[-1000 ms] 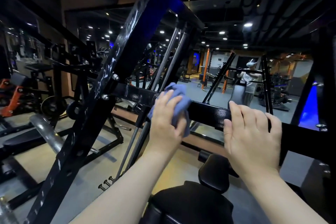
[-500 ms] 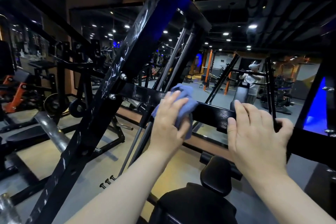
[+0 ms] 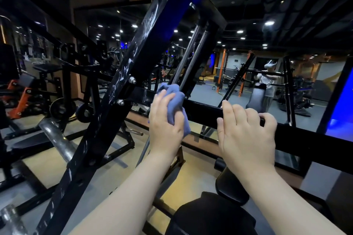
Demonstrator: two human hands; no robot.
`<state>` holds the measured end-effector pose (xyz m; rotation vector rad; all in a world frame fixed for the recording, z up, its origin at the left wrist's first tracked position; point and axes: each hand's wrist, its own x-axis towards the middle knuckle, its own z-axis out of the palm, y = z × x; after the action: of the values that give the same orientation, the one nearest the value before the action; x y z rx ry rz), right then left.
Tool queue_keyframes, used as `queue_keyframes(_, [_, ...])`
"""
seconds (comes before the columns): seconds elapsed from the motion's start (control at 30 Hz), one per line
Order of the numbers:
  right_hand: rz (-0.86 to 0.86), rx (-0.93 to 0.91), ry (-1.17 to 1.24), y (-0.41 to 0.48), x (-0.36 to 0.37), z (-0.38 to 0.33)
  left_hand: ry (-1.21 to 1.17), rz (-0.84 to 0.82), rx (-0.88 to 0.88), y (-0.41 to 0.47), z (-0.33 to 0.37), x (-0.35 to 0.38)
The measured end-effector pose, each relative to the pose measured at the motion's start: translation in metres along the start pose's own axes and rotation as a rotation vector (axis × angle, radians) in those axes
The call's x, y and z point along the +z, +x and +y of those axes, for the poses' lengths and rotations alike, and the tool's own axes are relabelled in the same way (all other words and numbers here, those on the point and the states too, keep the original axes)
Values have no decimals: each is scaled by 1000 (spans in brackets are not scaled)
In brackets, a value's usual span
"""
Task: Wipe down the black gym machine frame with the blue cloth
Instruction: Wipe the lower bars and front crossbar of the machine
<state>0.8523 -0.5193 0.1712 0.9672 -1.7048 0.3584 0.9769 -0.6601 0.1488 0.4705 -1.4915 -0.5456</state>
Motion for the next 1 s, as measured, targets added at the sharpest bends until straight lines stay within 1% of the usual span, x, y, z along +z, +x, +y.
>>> queue_keyframes(0.03, [2,13,6,0,0,-1,-20,59,-82,2,4,4])
queue_keyframes(0.07, [4,21,11,0,0,-2,-13,84,-131,1,10,8])
queue_keyframes(0.1, [5,23,14,-1,0,-2,14,76,-136,-3,15,12])
queue_keyframes(0.13, [6,21,13,-1,1,-2,42,43,-104,-8,18,14])
queue_keyframes(0.17, [8,16,10,-2,1,-2,62,-11,-29,-14,21,15])
queue_keyframes(0.27, [24,6,4,-3,1,-2,111,-202,339,-23,12,6])
queue_keyframes(0.3, [35,4,10,-3,2,-2,102,-250,417,-18,5,-1])
queue_keyframes(0.33, [47,6,20,-4,3,-1,88,-291,454,-11,-1,-8])
queue_keyframes(0.37, [61,10,32,-5,4,-1,78,-317,451,-3,-8,-14])
queue_keyframes(0.4, [75,11,43,-4,4,-1,75,-307,405,5,-14,-21])
queue_keyframes(0.43, [88,12,50,-3,5,-1,64,-257,315,15,-21,-26])
queue_keyframes(0.53, [97,13,42,-3,5,-3,-20,34,-62,40,-35,-35])
queue_keyframes(0.57, [97,14,42,-2,5,-4,-26,114,-156,44,-34,-34])
queue_keyframes(0.6, [96,16,44,-2,4,-4,-5,154,-214,45,-31,-31])
queue_keyframes(0.63, [95,17,46,-3,4,-4,33,150,-224,42,-26,-28])
queue_keyframes(0.67, [95,15,49,-4,4,-4,69,112,-183,35,-21,-26])
queue_keyframes(0.77, [93,14,61,-4,5,-3,121,-119,83,26,-29,-36])
queue_keyframes(0.8, [94,16,63,-3,6,-3,133,-174,148,31,-39,-43])
queue_keyframes(0.83, [98,17,64,-3,6,-4,139,-186,168,39,-48,-50])
queue_keyframes(0.9, [103,21,71,-2,7,-4,113,-92,88,50,-60,-57])
queue_keyframes(1.0, [97,27,83,-2,7,-6,83,146,-104,52,-56,-47])
